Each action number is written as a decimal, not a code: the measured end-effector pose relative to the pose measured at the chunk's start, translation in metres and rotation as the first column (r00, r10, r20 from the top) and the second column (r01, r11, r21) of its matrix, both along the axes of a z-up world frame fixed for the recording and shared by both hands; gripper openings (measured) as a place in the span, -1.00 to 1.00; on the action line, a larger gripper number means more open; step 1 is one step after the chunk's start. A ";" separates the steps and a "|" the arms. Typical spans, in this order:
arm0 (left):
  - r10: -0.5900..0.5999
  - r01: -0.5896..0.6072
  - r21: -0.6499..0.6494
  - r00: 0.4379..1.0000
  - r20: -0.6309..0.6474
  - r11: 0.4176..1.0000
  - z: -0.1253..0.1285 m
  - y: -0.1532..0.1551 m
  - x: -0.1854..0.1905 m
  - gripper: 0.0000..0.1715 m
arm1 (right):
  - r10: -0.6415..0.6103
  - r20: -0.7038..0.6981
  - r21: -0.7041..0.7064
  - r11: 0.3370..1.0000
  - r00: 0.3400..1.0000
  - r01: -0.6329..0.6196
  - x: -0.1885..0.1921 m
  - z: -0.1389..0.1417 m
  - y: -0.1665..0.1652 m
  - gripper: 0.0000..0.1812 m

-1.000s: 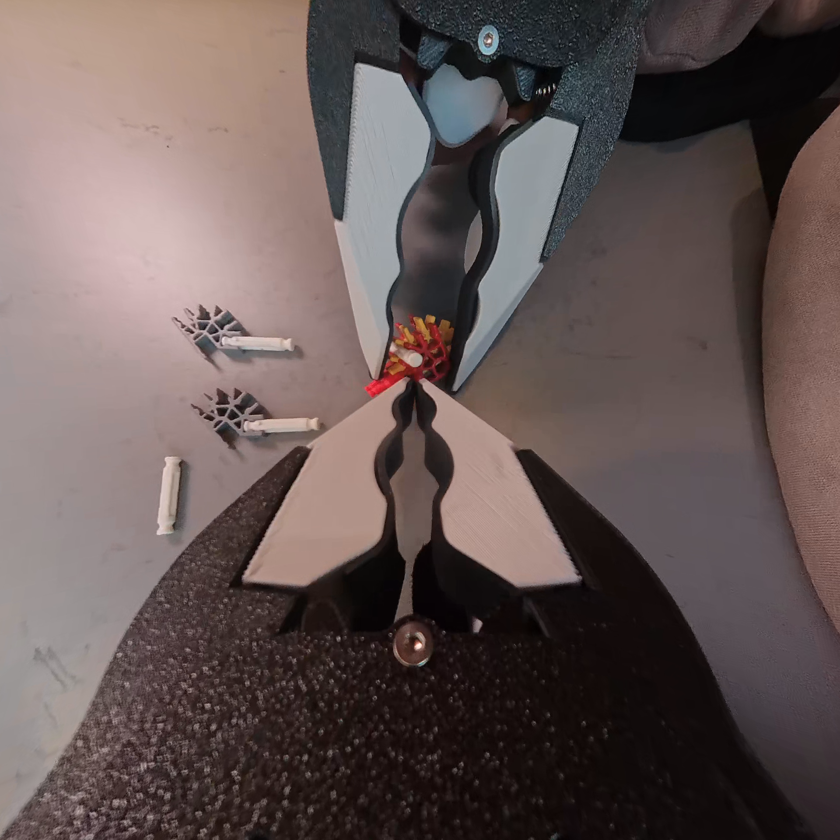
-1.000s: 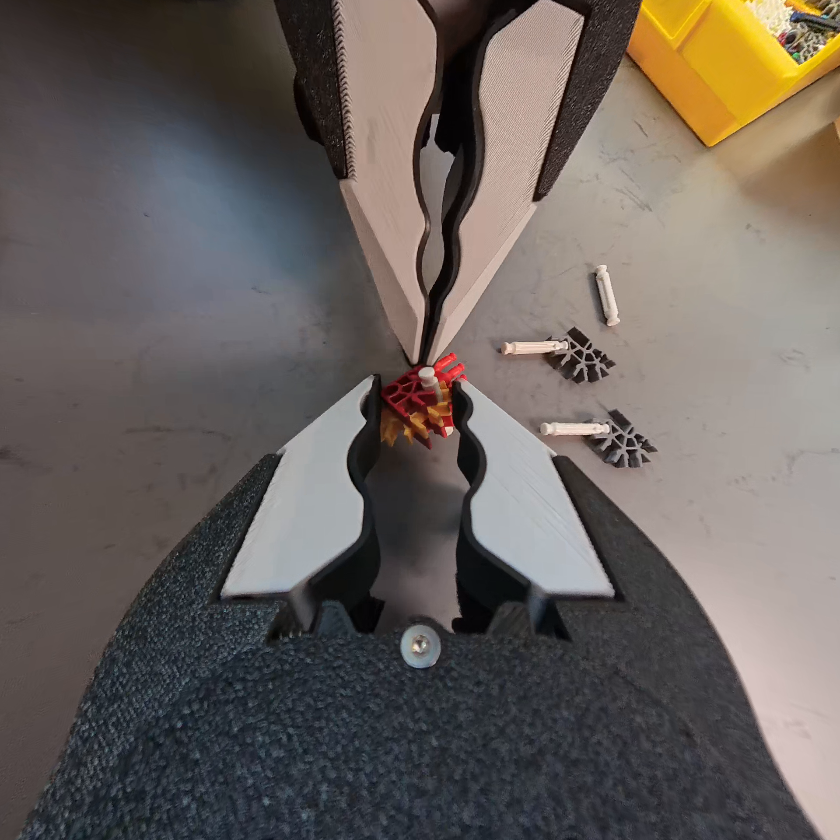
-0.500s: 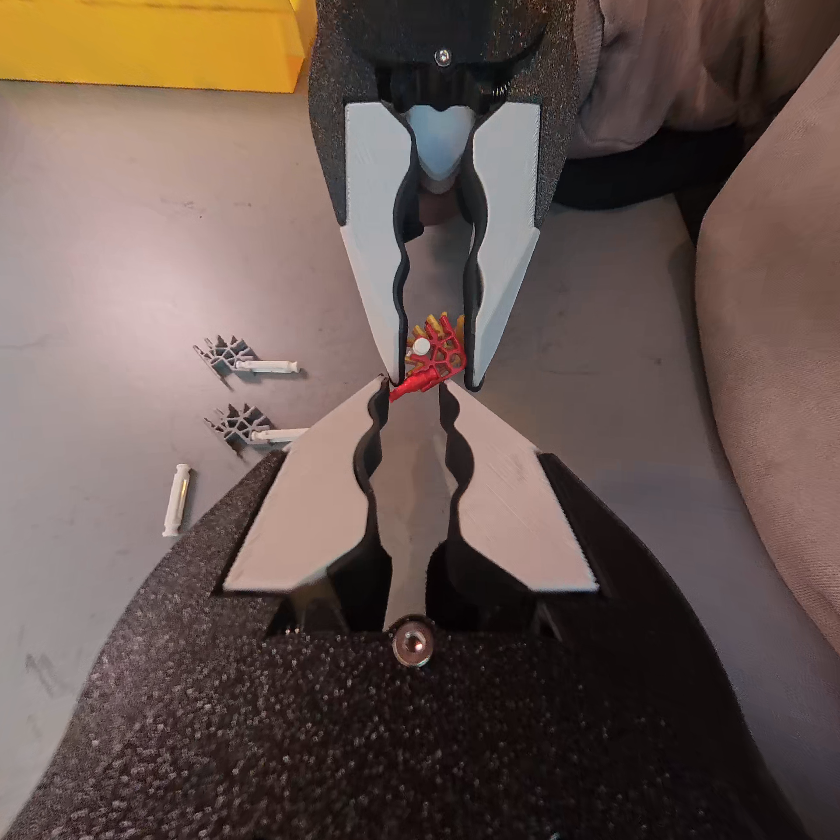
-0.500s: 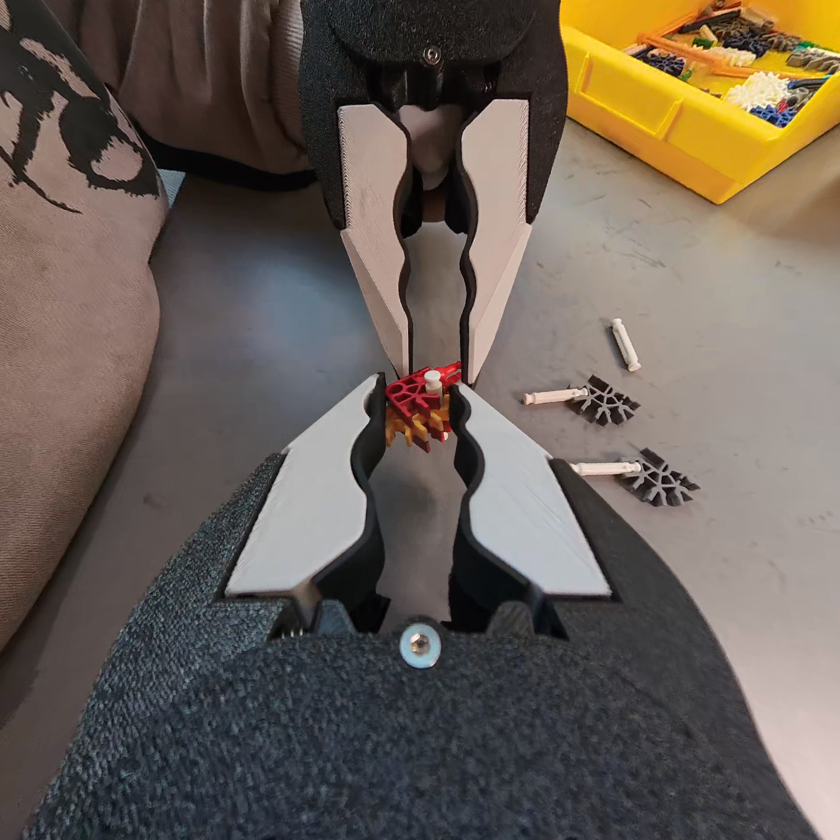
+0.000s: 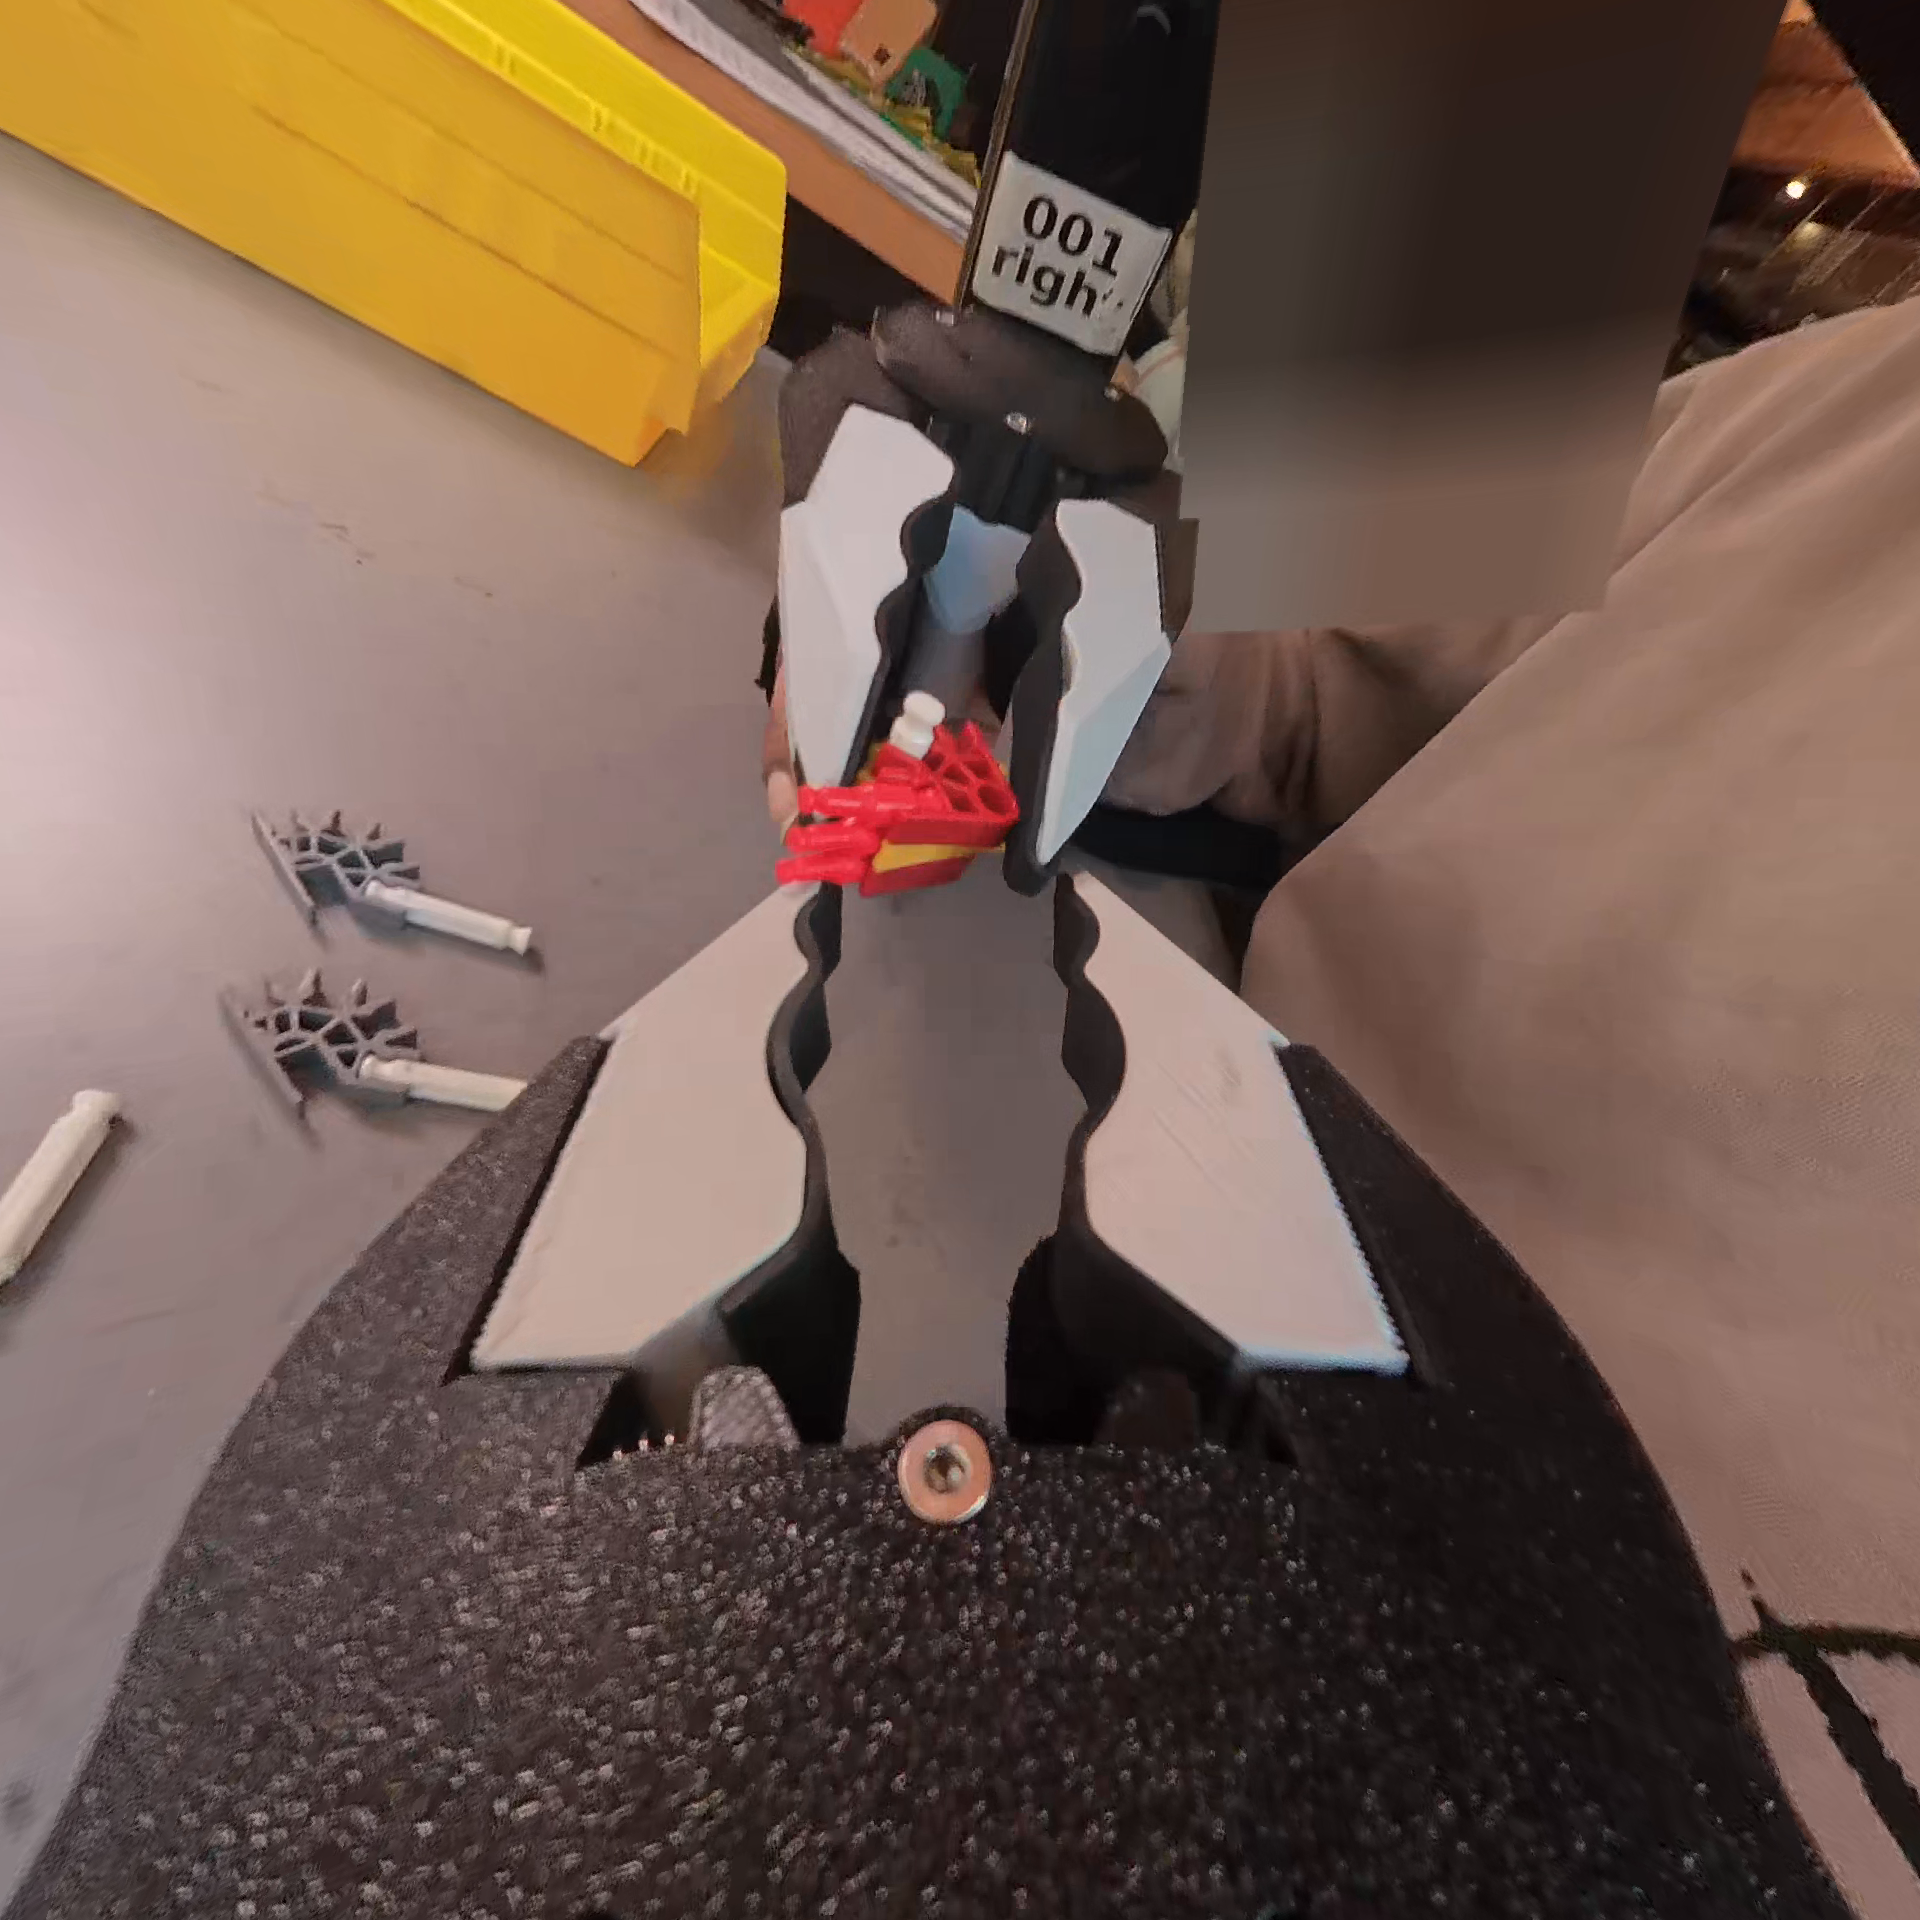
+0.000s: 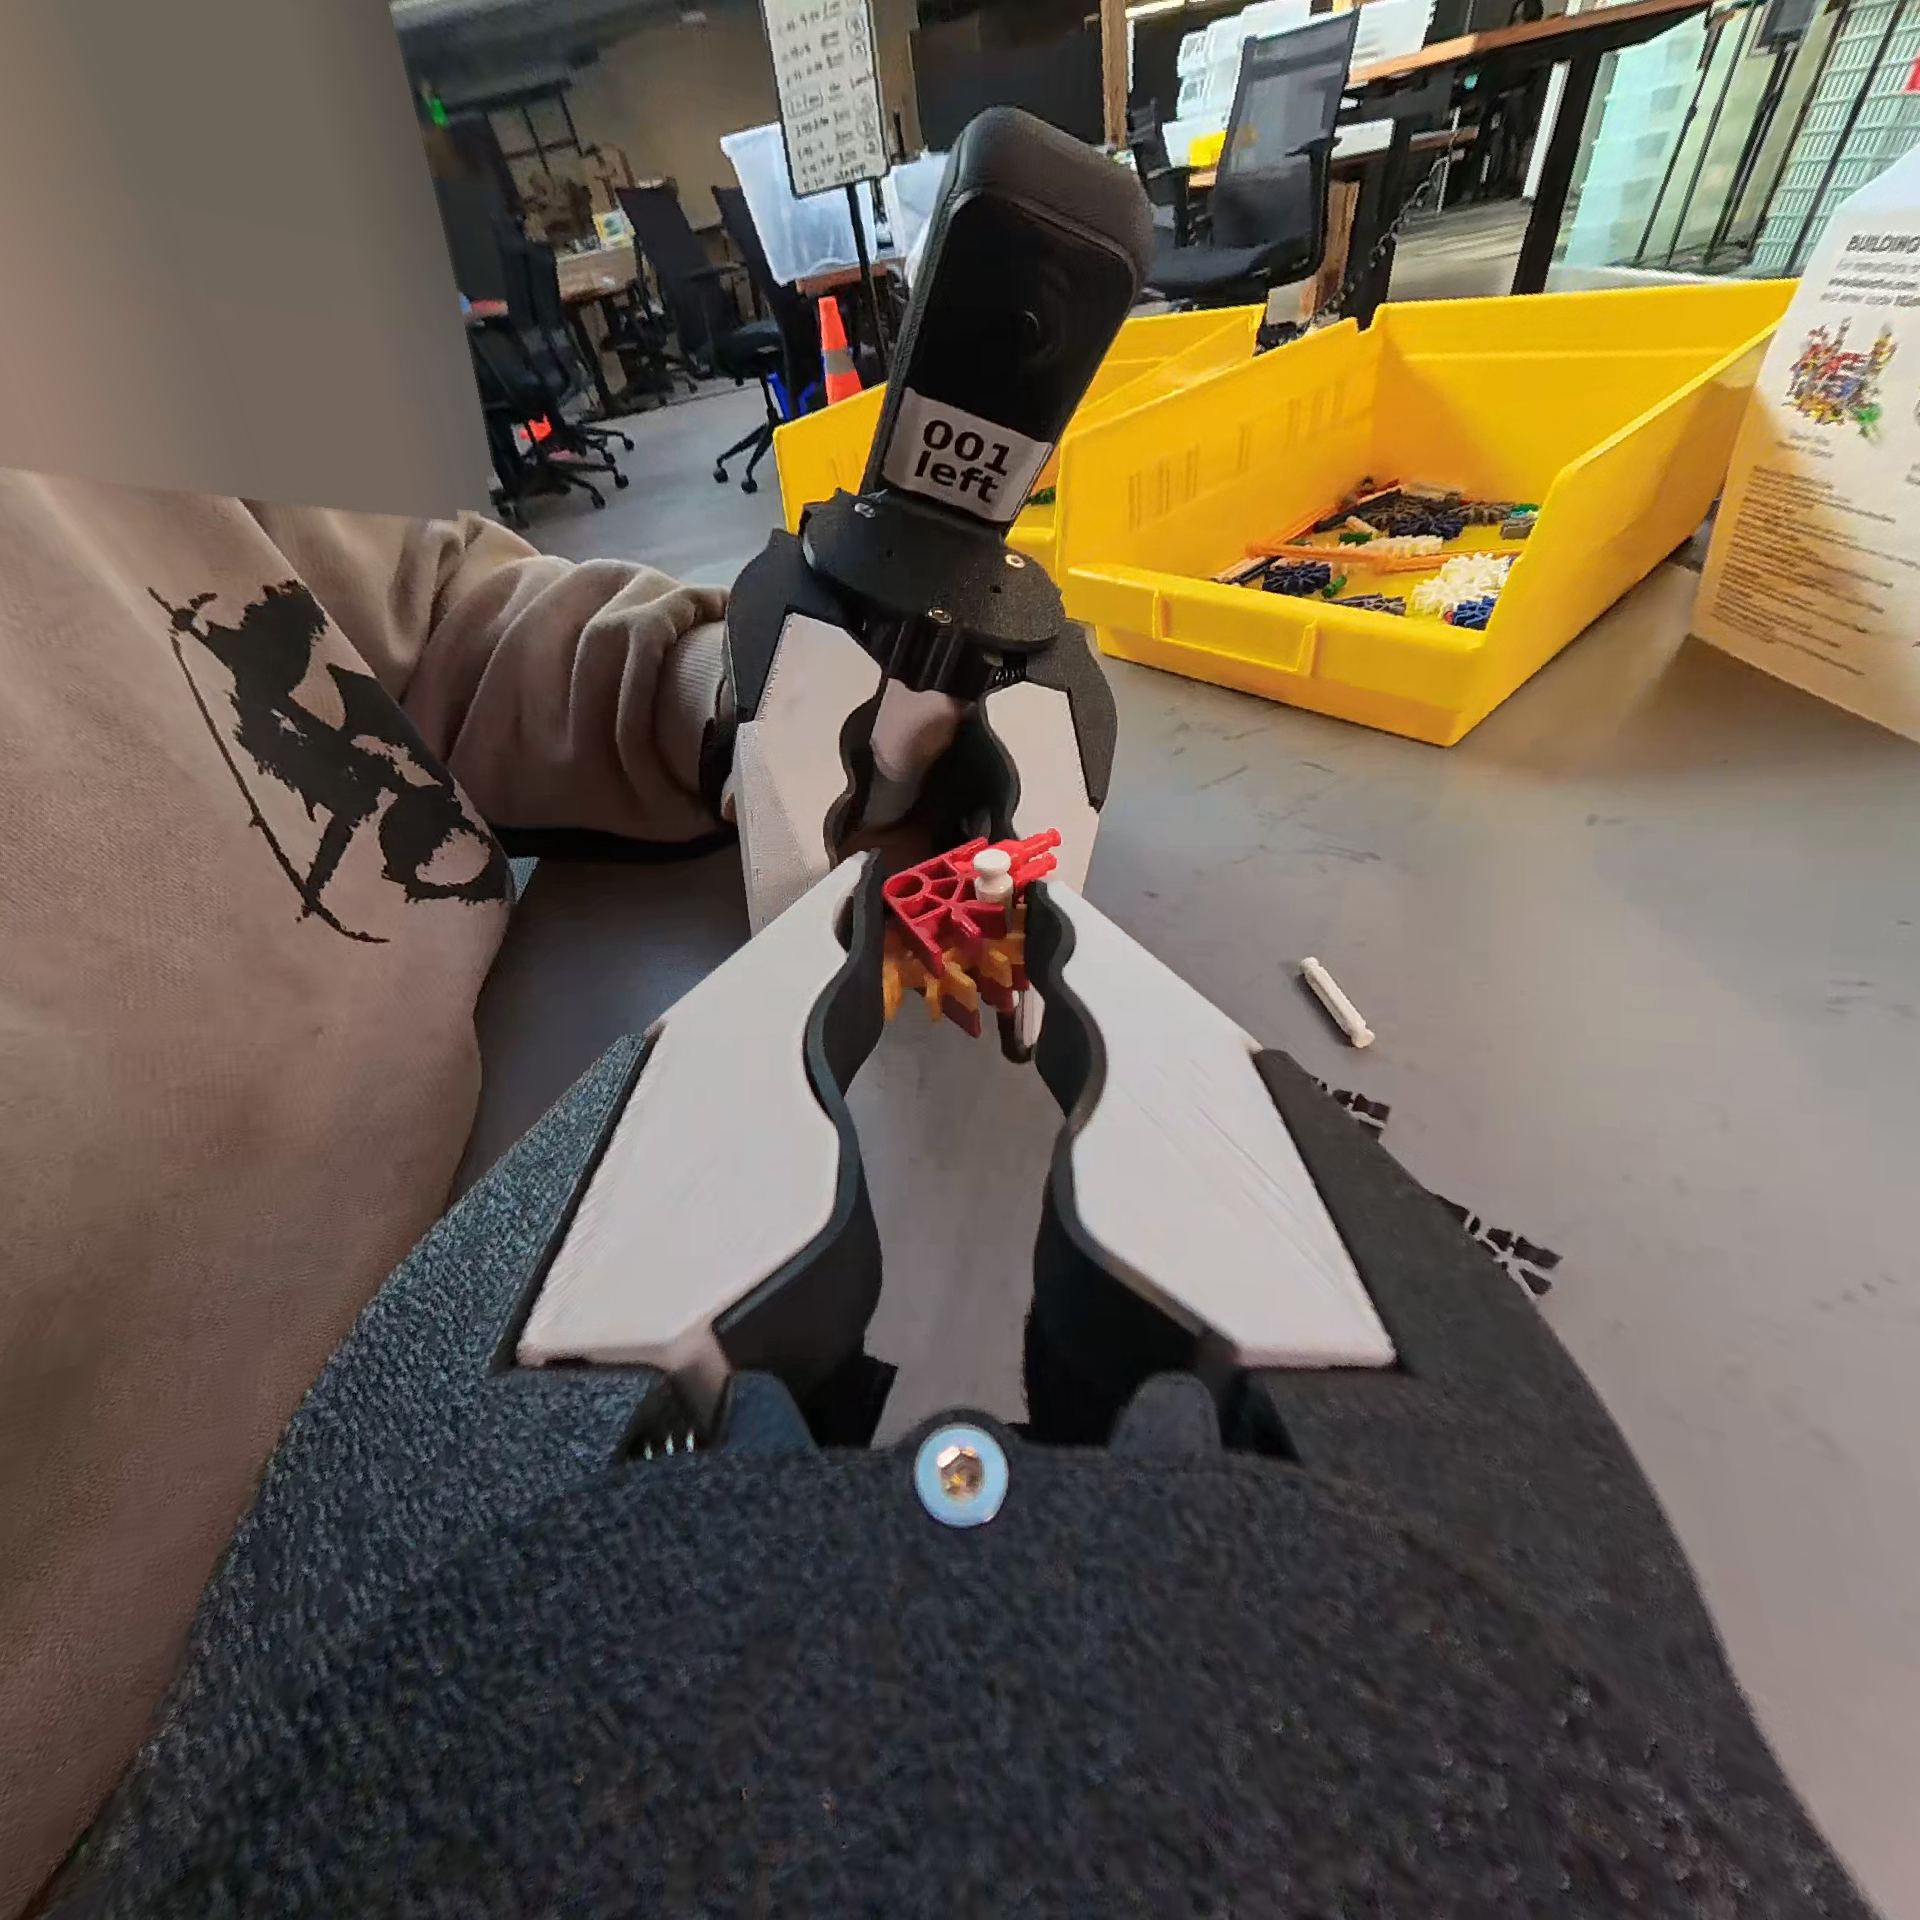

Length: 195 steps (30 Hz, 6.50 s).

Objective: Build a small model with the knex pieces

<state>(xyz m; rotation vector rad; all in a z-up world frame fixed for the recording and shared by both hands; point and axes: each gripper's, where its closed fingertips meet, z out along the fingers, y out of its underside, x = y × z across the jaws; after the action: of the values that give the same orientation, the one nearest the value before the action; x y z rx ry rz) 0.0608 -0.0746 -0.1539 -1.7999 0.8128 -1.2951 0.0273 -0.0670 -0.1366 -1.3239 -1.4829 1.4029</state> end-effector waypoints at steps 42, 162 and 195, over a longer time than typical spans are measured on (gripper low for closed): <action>0.047 0.178 -0.327 0.815 0.577 0.928 0.053 0.000 -0.014 -0.79 | 0.068 -0.237 -0.213 0.970 0.969 -0.120 0.008 0.043 -0.001 -0.72; -0.060 0.168 -0.186 0.875 0.480 0.968 0.057 -0.006 -0.022 -0.66 | -0.103 -0.179 0.390 0.906 0.978 0.167 -0.004 0.039 -0.012 -0.72; 0.083 -0.030 -0.183 0.954 0.288 0.983 0.047 0.018 -0.023 -0.70 | -0.181 -0.088 0.461 0.864 0.980 0.201 -0.009 0.031 0.015 -0.76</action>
<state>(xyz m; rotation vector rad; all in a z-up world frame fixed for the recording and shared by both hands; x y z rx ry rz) 0.0381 -0.0561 -0.1071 -1.6934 0.4900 -1.5923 0.0179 -0.0516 -0.1056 -1.0883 -1.4947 0.8631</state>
